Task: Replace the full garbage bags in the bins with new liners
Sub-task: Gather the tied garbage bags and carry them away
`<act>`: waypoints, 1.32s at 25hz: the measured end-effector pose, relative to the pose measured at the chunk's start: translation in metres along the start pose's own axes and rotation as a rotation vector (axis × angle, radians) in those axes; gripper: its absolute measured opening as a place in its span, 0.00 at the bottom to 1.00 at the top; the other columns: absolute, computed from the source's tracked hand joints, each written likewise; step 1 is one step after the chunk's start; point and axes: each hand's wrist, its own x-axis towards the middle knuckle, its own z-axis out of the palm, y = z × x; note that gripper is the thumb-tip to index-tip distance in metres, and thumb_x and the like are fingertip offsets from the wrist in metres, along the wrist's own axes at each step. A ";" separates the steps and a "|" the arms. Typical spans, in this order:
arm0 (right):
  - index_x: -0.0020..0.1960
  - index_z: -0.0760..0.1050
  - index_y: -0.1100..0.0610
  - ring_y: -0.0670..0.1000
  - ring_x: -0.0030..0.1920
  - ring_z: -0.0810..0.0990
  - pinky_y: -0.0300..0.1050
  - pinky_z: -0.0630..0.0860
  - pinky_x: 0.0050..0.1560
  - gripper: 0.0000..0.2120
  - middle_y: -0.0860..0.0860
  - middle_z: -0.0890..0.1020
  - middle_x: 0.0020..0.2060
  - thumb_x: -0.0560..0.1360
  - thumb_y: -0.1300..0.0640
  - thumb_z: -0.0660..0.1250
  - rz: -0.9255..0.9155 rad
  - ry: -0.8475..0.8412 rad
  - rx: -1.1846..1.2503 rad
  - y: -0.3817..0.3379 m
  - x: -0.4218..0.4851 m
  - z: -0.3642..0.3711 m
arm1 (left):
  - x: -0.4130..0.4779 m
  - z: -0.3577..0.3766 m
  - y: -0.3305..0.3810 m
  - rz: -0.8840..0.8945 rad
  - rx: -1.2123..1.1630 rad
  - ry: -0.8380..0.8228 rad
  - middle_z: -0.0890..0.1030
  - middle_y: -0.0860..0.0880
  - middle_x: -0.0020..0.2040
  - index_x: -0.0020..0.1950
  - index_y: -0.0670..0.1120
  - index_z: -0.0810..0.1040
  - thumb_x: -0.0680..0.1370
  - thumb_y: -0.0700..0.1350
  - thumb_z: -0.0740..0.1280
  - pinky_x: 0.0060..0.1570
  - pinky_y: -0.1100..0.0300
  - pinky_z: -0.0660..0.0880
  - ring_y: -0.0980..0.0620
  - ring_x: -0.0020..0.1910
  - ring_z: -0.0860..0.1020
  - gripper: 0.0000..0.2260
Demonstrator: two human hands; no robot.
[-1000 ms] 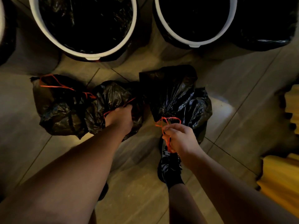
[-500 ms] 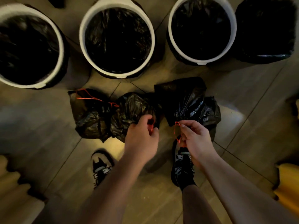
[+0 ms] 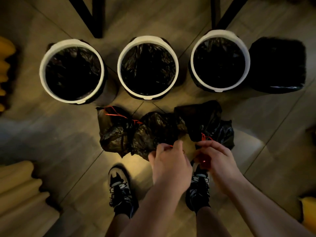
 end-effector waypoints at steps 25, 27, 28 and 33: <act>0.63 0.81 0.52 0.59 0.52 0.88 0.60 0.84 0.58 0.16 0.57 0.88 0.51 0.77 0.62 0.69 0.278 -0.020 0.115 -0.031 0.000 0.010 | 0.004 0.021 0.018 -0.116 -0.563 -0.283 0.71 0.62 0.74 0.76 0.72 0.56 0.75 0.47 0.64 0.66 0.57 0.73 0.56 0.70 0.73 0.35; 0.57 0.83 0.54 0.58 0.41 0.88 0.57 0.84 0.48 0.11 0.57 0.88 0.40 0.80 0.64 0.66 0.234 0.104 0.195 -0.033 -0.001 0.026 | 0.019 0.006 -0.019 -0.189 -0.579 -0.203 0.74 0.63 0.68 0.76 0.69 0.60 0.76 0.52 0.67 0.57 0.54 0.80 0.59 0.58 0.80 0.31; 0.55 0.84 0.56 0.57 0.33 0.84 0.56 0.81 0.44 0.10 0.57 0.84 0.34 0.81 0.65 0.65 0.206 0.150 0.207 -0.035 -0.002 0.031 | 0.027 -0.003 -0.040 -0.225 -0.569 -0.169 0.76 0.63 0.63 0.76 0.66 0.62 0.78 0.53 0.67 0.53 0.53 0.82 0.60 0.53 0.81 0.29; 0.50 0.81 0.61 0.50 0.22 0.70 0.43 0.73 0.26 0.11 0.55 0.73 0.26 0.82 0.69 0.61 0.082 0.228 0.263 -0.019 0.001 0.051 | 0.114 -0.023 -0.161 -0.185 -0.061 -0.043 0.83 0.51 0.57 0.67 0.54 0.78 0.81 0.53 0.65 0.50 0.54 0.78 0.48 0.56 0.82 0.15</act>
